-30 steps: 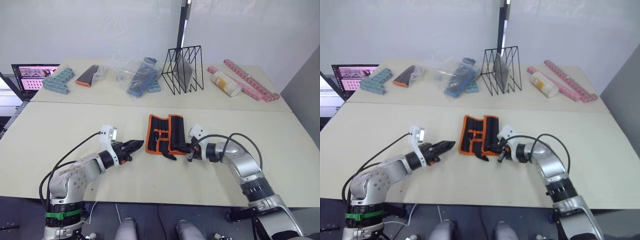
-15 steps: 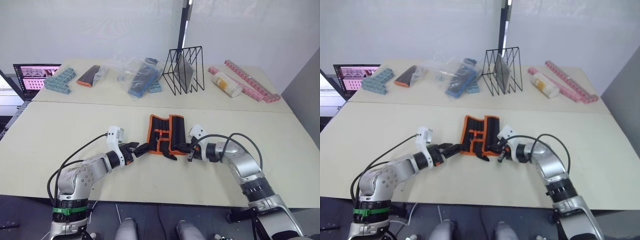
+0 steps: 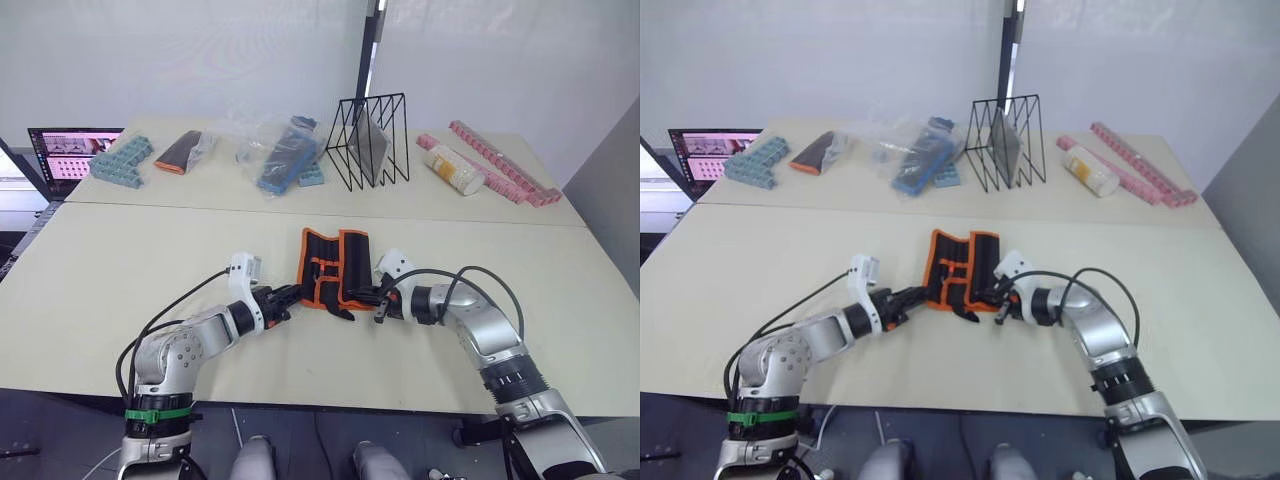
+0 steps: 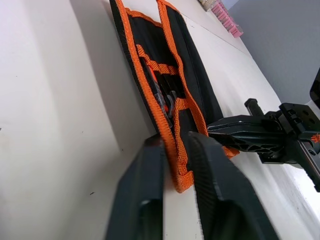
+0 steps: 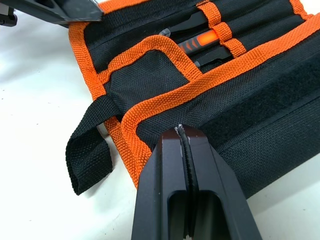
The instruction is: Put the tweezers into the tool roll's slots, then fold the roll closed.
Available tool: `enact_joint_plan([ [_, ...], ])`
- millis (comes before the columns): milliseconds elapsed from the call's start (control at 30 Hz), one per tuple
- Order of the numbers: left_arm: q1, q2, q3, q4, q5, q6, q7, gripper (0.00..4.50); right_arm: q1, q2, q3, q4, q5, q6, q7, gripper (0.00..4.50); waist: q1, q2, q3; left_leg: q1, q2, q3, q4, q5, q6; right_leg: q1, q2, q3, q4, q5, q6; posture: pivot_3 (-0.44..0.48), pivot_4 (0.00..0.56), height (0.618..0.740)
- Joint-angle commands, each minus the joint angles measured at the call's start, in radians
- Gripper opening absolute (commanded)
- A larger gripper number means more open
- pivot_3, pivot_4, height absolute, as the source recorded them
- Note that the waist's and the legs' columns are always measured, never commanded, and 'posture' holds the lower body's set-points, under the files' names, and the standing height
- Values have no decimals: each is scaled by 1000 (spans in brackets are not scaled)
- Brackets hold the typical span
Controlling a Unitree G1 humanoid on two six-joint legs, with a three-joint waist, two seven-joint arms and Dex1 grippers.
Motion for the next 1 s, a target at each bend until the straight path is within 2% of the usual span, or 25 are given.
enact_joint_plan([
  [33, -19, 22, -21, -28, 33, -46, -16, 12, 8, -10, 6, -14, -31, 38, -26, 0, 0, 0, 0, 0, 0, 0, 0, 0, 0, 0, 0, 0, 0, 0, 0, 0, 150, 726],
  [200, -52, 71, -29, -18, 89, -110, -36, 12, -15, -19, -8, -57, -24, 59, -24, 0, 3, 0, 0, 0, 0, 0, 0, 0, -1, 0, 0, 0, 0, 0, 0, 0, 150, 726],
  [333, -120, 145, -59, 59, 154, -182, -103, 12, -41, -26, 11, -104, -30, 90, -15, 0, 1, 0, 0, 0, 0, 0, -1, 1, -1, -2, 0, 0, 0, 0, 0, 0, 150, 726],
  [467, -179, 176, -105, 133, 201, -222, -167, 12, -55, -19, 11, -131, -25, 118, -17, 0, 7, 0, 0, 0, 0, 0, -2, 1, -1, -2, 0, 0, 0, 0, 0, 0, 150, 726],
  [700, -231, 160, -176, 162, 236, -234, -247, 12, -40, 23, 0, -127, -31, 86, -55, 0, 15, 0, 0, -6, -1, 0, -2, 1, -1, -8, 0, 0, 0, 0, 0, 0, 150, 726],
  [867, -226, 161, -190, 159, 253, -234, -262, 12, -42, 43, -42, -156, 2, 82, -70, 0, 15, 0, 0, -6, -1, 0, -2, 1, -1, -8, 0, 0, 0, 0, 0, 0, 150, 726],
  [1000, -237, 159, -191, 160, 259, -228, -271, 12, -35, 62, -21, -123, -18, 68, -82, 0, 15, 0, 0, -6, -1, 0, -2, 1, -1, -8, 0, 0, 0, 0, 0, 0, 150, 726],
])
